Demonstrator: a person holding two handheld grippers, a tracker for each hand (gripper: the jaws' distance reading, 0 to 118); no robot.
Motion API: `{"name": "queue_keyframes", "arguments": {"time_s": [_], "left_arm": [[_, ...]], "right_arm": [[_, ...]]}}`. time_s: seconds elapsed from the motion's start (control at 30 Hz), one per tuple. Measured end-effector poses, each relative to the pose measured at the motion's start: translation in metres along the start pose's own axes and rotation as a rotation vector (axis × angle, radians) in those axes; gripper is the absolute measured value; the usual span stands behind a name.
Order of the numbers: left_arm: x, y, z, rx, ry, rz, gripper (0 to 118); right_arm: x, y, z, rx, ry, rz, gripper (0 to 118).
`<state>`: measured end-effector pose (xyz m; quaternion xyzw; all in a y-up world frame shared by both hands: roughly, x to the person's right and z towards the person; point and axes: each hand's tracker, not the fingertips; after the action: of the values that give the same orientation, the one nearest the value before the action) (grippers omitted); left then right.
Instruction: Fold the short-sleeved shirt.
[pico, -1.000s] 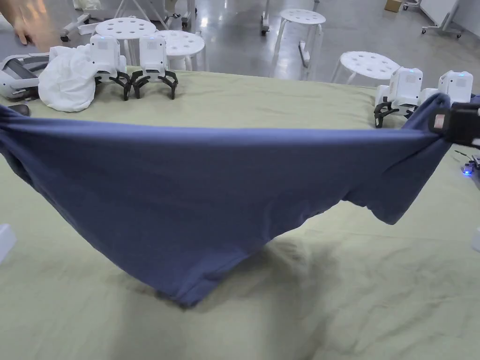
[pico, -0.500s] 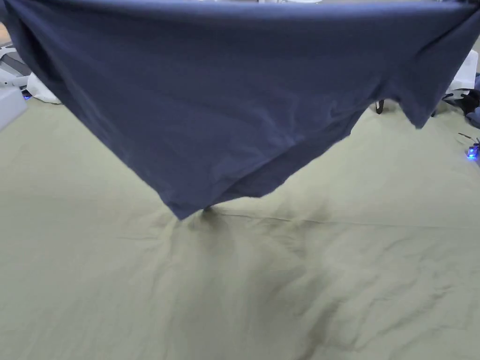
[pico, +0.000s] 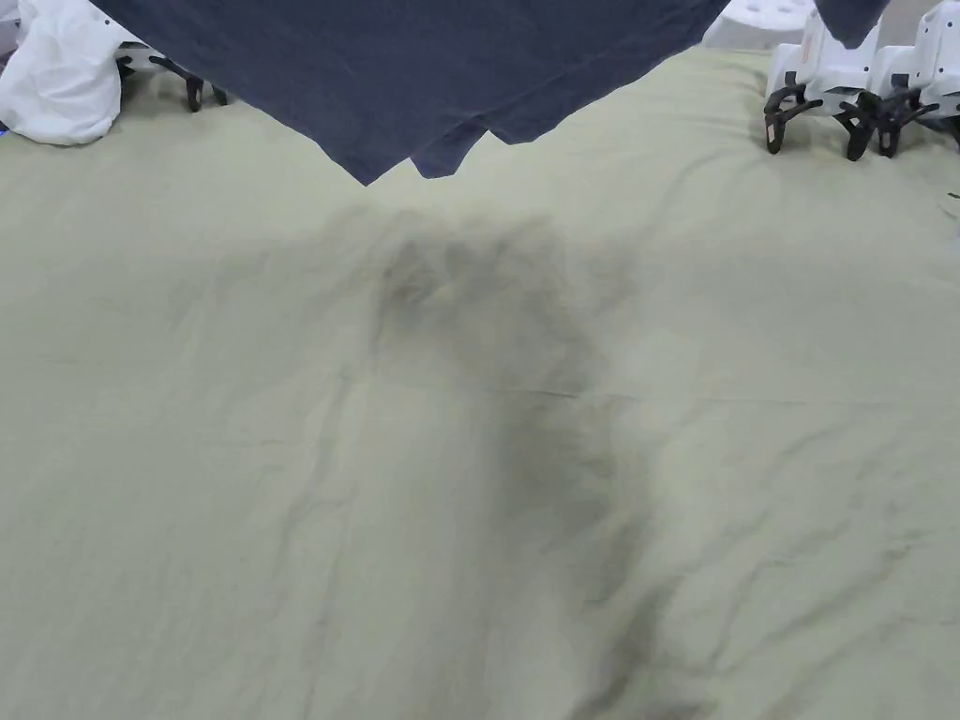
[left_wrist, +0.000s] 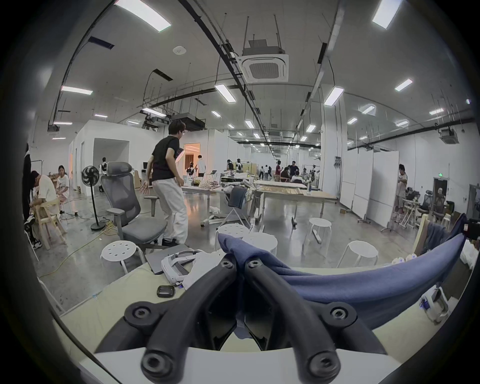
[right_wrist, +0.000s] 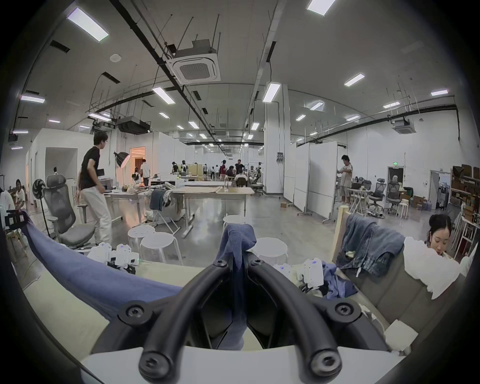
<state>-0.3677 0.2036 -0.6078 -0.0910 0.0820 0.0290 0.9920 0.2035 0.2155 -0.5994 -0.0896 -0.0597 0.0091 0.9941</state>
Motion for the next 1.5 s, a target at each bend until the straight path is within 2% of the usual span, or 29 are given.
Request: {"name": "queue_keyframes", "arguments": {"time_s": [0.17, 0.37, 0.53, 0.67, 0.73, 0.8, 0.9, 1.0, 1.13, 1.3, 1.5], "left_arm": [[-0.009, -0.079, 0.003, -0.138, -0.011, -0.015, 0], [-0.038, -0.195, 0.035, -0.342, -0.005, -0.026, 0], [-0.073, -0.275, 0.077, -0.511, 0.001, -0.018, 0], [-0.099, -0.322, 0.112, -0.606, 0.001, -0.012, 0], [-0.108, -0.337, 0.126, -0.641, 0.016, -0.038, 0], [-0.12, -0.347, 0.139, -0.656, 0.024, -0.04, 0], [-0.137, -0.355, 0.157, -0.682, 0.036, -0.032, 0], [-0.144, -0.359, 0.174, -0.708, 0.027, -0.035, 0], [-0.141, -0.361, 0.195, -0.714, 0.008, -0.065, 0], [-0.142, -0.364, 0.215, -0.732, 0.007, -0.059, 0], [-0.155, -0.367, 0.24, -0.771, -0.003, -0.056, 0]], "right_arm": [[-0.008, -0.088, 0.0, -0.16, 0.062, 0.011, 8], [-0.012, -0.216, 0.037, -0.402, 0.099, 0.033, 8], [-0.014, -0.304, 0.095, -0.602, 0.145, -0.029, 8], [-0.018, -0.348, 0.138, -0.684, 0.17, -0.031, 8], [-0.012, -0.368, 0.148, -0.736, 0.173, -0.067, 8], [-0.012, -0.38, 0.16, -0.78, 0.175, -0.085, 8], [-0.014, -0.395, 0.18, -0.805, 0.191, -0.062, 8], [-0.011, -0.404, 0.194, -0.818, 0.196, -0.099, 8], [-0.008, -0.402, 0.207, -0.81, 0.18, -0.141, 8], [-0.006, -0.402, 0.225, -0.831, 0.17, -0.131, 8], [0.005, -0.405, 0.25, -0.866, 0.148, -0.161, 8]]}}
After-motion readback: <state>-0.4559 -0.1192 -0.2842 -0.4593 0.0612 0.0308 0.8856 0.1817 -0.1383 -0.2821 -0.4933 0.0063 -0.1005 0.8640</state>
